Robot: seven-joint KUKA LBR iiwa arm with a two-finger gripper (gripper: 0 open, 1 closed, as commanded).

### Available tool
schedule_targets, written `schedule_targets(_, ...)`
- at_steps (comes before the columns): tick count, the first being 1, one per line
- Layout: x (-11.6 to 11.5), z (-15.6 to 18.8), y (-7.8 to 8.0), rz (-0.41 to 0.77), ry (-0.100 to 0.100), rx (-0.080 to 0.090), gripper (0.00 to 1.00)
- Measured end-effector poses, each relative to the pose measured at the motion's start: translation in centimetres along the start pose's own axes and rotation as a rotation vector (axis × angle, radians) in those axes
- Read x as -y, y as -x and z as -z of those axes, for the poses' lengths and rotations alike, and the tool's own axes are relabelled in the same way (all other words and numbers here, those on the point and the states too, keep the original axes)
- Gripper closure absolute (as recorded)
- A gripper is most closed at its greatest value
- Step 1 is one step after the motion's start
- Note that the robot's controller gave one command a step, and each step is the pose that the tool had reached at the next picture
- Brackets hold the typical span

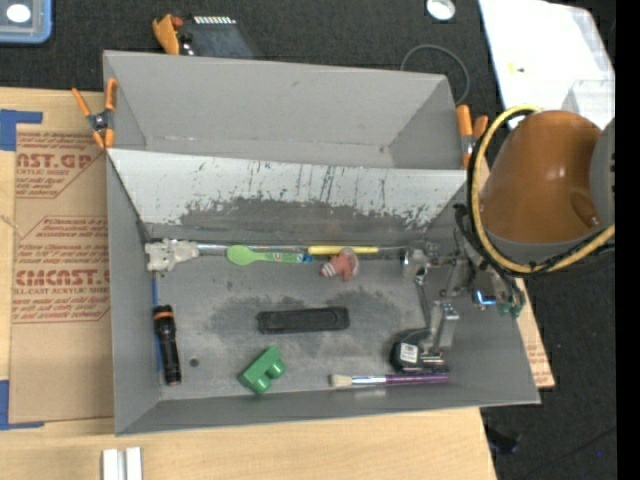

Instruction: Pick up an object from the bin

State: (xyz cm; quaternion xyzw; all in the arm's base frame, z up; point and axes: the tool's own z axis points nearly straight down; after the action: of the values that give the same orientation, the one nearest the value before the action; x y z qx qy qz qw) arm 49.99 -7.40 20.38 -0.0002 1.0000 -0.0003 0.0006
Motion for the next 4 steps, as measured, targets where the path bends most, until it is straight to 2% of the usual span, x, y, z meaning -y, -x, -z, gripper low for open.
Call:
schedule_targets(1, 0.0, 0.0, 0.0, 0.0, 0.0, 0.0, 0.0)
schedule_targets(2, -2.6, -3.0, 3.5, 0.132, -0.004, 0.01, 0.0)
schedule_targets(3, -5.1, -6.4, 5.5, 0.24, 0.003, -0.002, 0.0)
schedule_targets(4, -10.3, -11.0, 5.6, 0.234, 0.0, 0.014, 0.0)
